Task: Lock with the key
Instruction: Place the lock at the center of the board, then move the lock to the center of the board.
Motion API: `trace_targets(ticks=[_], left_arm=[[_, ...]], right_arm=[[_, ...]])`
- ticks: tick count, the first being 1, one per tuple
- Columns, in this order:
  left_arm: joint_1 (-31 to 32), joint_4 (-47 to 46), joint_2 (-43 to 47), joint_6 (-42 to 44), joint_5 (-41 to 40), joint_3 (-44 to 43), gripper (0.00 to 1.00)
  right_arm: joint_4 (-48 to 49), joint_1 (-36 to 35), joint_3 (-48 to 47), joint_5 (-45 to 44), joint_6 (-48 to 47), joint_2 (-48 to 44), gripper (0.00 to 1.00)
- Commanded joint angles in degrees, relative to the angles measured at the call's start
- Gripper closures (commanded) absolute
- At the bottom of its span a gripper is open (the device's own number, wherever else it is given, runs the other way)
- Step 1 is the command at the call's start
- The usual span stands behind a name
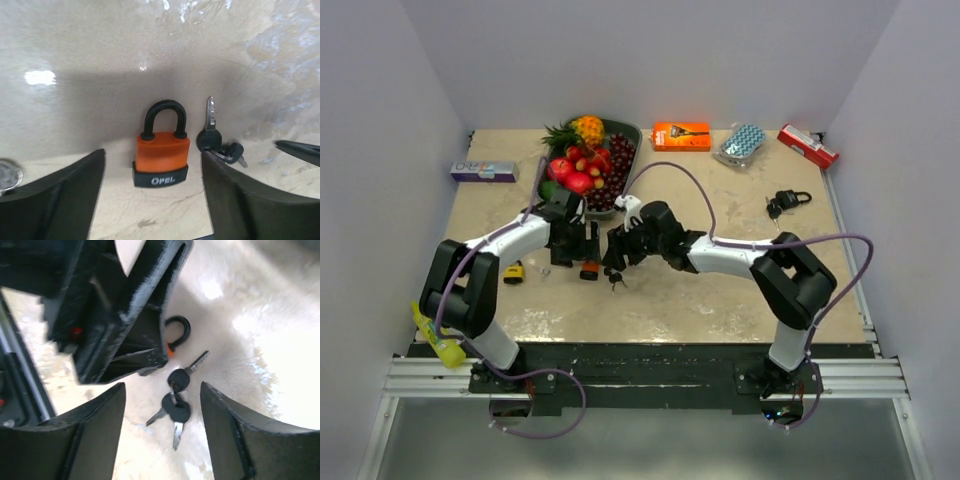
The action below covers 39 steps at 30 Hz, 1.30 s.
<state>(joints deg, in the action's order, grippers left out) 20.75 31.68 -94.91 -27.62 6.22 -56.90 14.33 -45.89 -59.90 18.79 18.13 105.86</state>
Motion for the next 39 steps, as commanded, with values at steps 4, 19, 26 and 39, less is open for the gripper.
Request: trace_targets(ticks=[4,19,26,39], left_arm=[[-2.6,-4.5,11.9,9.1,-0.9,-9.3,0.01],[-4.2,-16.5,11.3,19.4,-4.0,-22.0,0.01],[-6.7,-16.6,9.1,16.3,-1.0,-22.5,0.01],[-9.2,-11.6,4.4,12.5,-0.5,-26.1,0.02]], right_arm=[[-10.3,8.4,-4.3,-2.4,-9.3,-12.6,0.22],[-36.5,42.4,-23.1,-5.3,-23.6,-11.9,0.01],[-49.3,53.4,-33.4,-15.3,-18.9,-0.9,0.01],[-51.9,54.9,-42.0,-35.3,8.9,11.5,0.01]])
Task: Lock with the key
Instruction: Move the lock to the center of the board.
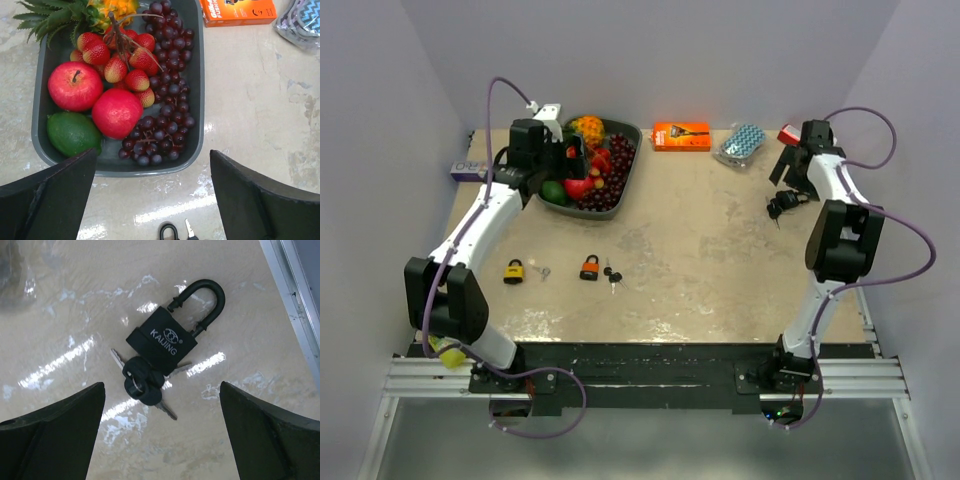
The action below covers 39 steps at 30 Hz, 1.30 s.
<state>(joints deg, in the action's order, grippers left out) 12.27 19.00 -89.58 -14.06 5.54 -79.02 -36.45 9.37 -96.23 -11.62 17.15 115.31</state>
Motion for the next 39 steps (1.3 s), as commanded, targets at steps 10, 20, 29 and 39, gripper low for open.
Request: trace_targets(ticks=[10,20,29,39], left_arm=[[-0.8,4.4,-2.3,0.5,-1.4,-6.7,0.02],[-1.0,4.3,-3.8,-0.3,-1.7,-7.6,0.02],[-1.5,4.9,-4.7,-1.1,-1.9,-8.8,0.02],[-2.6,5.4,-3.2,-0.5,-0.8,-7.7,0.03]], right_arm=[[-7.3,0.4,-17.7,-4.8,11.0,13.5,0.01],[-8.1,0.5,-19.3,-8.5,13.2,17.1,0.01],[-7.6,0.8,-16.5,-6.6,13.7,19.3,0.05],[-4.2,0.2,-11.9,7.6,3.6,15.0,0.52]])
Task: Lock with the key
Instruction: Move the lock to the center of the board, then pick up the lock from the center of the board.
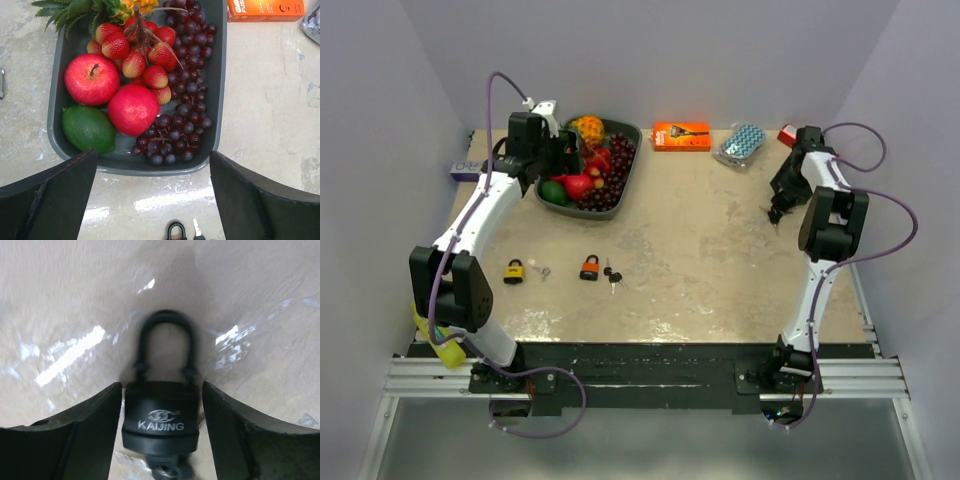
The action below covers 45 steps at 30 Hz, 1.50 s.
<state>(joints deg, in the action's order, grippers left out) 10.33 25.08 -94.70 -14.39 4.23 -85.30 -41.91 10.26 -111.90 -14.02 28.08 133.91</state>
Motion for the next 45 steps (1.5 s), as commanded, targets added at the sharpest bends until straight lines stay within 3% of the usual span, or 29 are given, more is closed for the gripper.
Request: trace_targets(ticks=[1,2,5,7,8,14,21,22,25,26,27,32,33,35,42,45], left_arm=[[-0.8,-1.0,2.1,-0.1,0.7,-0.9,0.04],[-0.8,-1.2,2.2,0.0,1.2,-0.6,0.04],[-0.9,-2.0,2.9,0.0,2.0,0.7,0.05],[-0.9,-2.8,3.7,0.0,2.4,2.0,0.05],[-1.0,-3.0,4.0,-0.1,2.6,2.5,0.05],[-1.1,-4.4,6.5,-0.2,3.6,5.8,0.05],[-2.2,-4.8,8.3,-1.1,4.7,8.8,0.03],[-2.4,-4.4,8.4,-1.2,5.1,8.8,0.02],[-2.9,-4.2,8.7,-1.3,6.5,9.3,0.01],[-2.9,-4.3,8.9,-1.3,6.9,9.5,0.01],[-3.0,-4.4,9.2,-1.3,7.2,9.7,0.01],[-3.0,-5.2,9.5,-2.0,8.3,10.9,0.01],[-3.0,-5.3,9.5,-2.1,8.4,11.1,0.01],[-3.1,-5.5,9.6,-2.0,9.0,11.1,0.01],[-3.1,-5.7,8.8,-0.2,13.0,10.7,0.01],[-3.1,-5.7,8.4,1.3,16.3,10.2,0.01]], right_arm=[[2.0,-1.6,6.3,11.5,-9.3,-5.7,0.58],[3.0,-2.3,7.6,12.8,-14.1,-6.5,0.72],[1.0,-5.4,10.5,18.5,-23.5,-8.4,1.00],[0.7,-9.4,13.1,18.2,-27.8,-10.3,1.00],[1.2,-9.8,14.2,18.9,-34.9,-11.4,1.00],[3.8,-21.2,24.3,28.1,-56.2,-19.8,1.00],[5.6,-26.8,31.1,29.1,-66.2,-21.5,1.00],[5.9,-26.9,31.6,28.8,-66.8,-21.7,0.98],[6.9,-26.9,33.8,27.6,-68.4,-23.5,0.58],[7.4,-27.0,34.5,27.6,-68.7,-24.1,0.40],[7.8,-26.9,35.7,27.2,-68.8,-24.9,0.33],[9.0,-27.0,38.2,25.7,-68.9,-27.3,0.27],[9.0,-27.0,38.7,25.4,-68.8,-27.4,0.20],[9.8,-26.9,39.6,25.1,-68.7,-27.6,0.17],[10.8,-27.6,39.7,24.2,-68.0,-24.1,0.38],[10.3,-27.5,39.7,25.1,-68.3,-24.3,0.61]])
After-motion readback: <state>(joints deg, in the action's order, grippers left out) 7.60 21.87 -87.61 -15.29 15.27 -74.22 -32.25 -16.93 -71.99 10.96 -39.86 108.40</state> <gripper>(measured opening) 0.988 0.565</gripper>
